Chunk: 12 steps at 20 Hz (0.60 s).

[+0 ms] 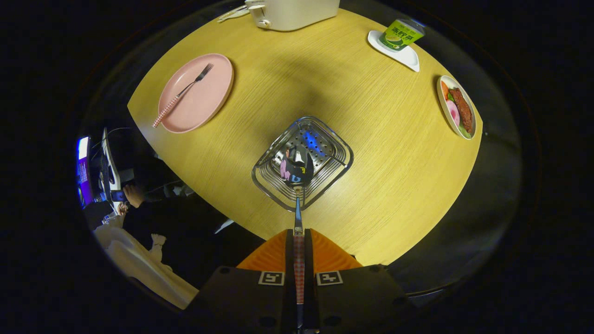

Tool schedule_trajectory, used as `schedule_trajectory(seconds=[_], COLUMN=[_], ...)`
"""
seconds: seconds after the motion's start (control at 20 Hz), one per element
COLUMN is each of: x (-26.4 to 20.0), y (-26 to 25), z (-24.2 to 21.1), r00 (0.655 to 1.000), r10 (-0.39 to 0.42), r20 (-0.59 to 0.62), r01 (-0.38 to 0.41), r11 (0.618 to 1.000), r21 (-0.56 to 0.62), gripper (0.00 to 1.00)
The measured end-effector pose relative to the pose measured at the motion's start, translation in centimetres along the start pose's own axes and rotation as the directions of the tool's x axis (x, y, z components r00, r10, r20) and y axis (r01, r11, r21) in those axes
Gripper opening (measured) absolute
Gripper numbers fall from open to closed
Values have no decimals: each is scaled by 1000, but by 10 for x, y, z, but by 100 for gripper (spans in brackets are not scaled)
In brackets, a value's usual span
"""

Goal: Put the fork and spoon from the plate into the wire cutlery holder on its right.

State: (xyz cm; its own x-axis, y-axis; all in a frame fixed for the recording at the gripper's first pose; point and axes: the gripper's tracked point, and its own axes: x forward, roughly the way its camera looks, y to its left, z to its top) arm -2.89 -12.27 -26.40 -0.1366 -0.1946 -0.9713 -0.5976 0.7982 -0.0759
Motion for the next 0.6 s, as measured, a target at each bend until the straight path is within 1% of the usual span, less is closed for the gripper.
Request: schedule_trajectory(seconds=[0.1, 0.3, 0.4, 0.45, 0.5, 0.6], x=[3, 5, 3, 5, 1, -3], y=[-4, -6, -8, -8, -11, -16], z=[1, 15, 23, 25, 29, 33], r00=[999, 999, 998, 999, 999, 1000], r10=[-5, 16, 24, 26, 20, 9], r20=[-38, -47, -50, -46, -38, -10], r01=[5, -16, -24, -25, -20, -9], r11=[1000, 1000, 1000, 1000, 1000, 1000], r21=[-12, 1, 7, 12, 16, 23], gripper=[10, 12, 18, 23, 25, 34])
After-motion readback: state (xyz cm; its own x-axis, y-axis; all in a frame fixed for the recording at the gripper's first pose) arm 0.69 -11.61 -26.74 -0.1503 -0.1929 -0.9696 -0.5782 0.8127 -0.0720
